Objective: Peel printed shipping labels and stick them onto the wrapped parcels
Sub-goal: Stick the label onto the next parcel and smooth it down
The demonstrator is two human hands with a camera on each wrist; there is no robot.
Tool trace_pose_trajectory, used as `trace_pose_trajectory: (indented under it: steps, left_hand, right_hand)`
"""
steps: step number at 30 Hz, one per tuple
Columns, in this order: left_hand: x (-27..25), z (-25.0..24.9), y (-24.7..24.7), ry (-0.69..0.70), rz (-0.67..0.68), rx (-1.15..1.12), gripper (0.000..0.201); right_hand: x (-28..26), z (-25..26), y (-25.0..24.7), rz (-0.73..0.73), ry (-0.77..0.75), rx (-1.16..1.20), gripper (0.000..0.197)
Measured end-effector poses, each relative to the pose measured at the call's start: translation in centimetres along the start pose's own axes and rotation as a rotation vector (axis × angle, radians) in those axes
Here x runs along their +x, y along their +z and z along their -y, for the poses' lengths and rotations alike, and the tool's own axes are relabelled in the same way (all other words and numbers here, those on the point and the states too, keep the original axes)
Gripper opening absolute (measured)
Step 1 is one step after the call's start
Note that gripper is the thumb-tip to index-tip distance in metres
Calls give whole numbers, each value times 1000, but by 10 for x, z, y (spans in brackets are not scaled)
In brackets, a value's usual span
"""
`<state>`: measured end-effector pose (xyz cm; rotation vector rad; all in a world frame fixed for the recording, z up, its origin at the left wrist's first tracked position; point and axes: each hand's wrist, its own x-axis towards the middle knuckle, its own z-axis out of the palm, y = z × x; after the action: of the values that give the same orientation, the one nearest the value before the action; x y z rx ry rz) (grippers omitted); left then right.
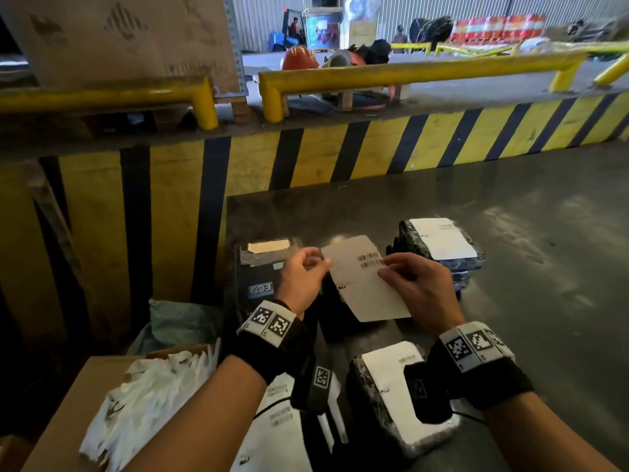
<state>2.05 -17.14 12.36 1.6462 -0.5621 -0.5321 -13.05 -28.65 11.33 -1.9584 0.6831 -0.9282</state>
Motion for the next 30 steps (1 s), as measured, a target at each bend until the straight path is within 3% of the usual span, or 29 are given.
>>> trace_pose_trajectory:
  steps: [3, 6, 15, 23, 30]
  left_hand:
    - [9, 3, 17, -59, 108, -9, 29]
    - [24, 2, 32, -55, 121, -27, 28]
    - [99, 8, 73, 0, -34, 198, 28]
    - [147, 43, 82, -157, -135, 397, 34]
    - [155, 64, 89, -226, -147, 554, 41]
  right_hand:
    - [27, -11, -12, 33, 62, 112, 17]
    - [54, -30, -21, 41, 123, 183, 22]
    - [137, -78, -17, 156, 189, 59, 25]
    - [179, -122, 23, 281, 221, -195, 31]
    - [180, -141, 39, 350, 308, -218, 33]
